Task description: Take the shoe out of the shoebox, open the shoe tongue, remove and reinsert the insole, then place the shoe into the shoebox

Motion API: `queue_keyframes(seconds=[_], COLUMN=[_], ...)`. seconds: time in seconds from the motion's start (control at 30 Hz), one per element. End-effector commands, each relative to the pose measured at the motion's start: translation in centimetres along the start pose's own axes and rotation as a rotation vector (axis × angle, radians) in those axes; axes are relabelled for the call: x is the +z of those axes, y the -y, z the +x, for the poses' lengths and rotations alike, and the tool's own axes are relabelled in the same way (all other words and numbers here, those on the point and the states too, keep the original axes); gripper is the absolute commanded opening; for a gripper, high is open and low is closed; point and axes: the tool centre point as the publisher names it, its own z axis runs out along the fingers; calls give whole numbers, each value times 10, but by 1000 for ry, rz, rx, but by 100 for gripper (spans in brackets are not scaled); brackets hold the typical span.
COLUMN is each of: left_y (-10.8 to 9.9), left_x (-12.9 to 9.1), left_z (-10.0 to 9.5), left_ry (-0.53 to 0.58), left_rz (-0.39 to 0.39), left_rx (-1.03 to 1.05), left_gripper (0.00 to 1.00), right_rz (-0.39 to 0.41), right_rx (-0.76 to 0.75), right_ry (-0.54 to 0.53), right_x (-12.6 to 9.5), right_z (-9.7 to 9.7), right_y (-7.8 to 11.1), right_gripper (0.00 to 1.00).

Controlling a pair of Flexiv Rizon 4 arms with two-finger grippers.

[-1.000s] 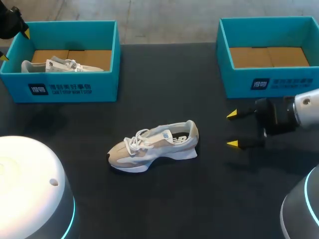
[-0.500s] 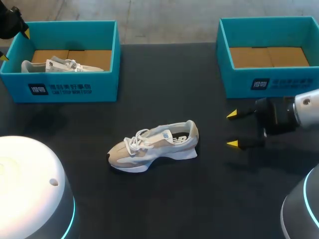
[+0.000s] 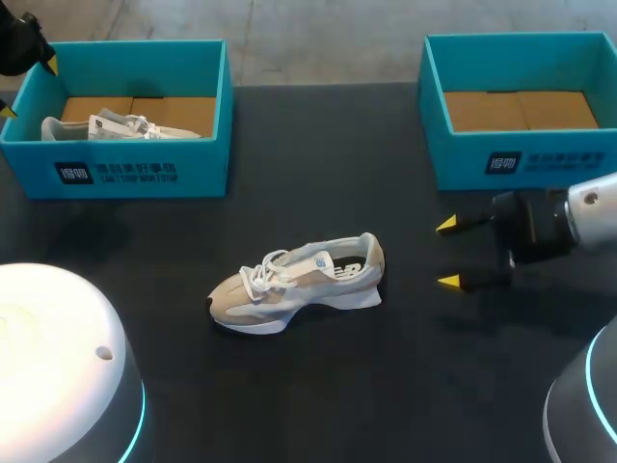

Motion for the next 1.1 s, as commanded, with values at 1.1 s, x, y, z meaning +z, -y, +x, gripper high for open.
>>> queue_keyframes(seconds=[1.1], left_y=[1], left_x=[-1], left_z=[1], left_ry=[-1], left_rz=[-4], left_rx=[0], left_gripper=[100], right_rz=[-140], right_rx=[-42], right_ry=[-191], right_x=[101], right_z=[-24], right_y=[-4], right_gripper=[100])
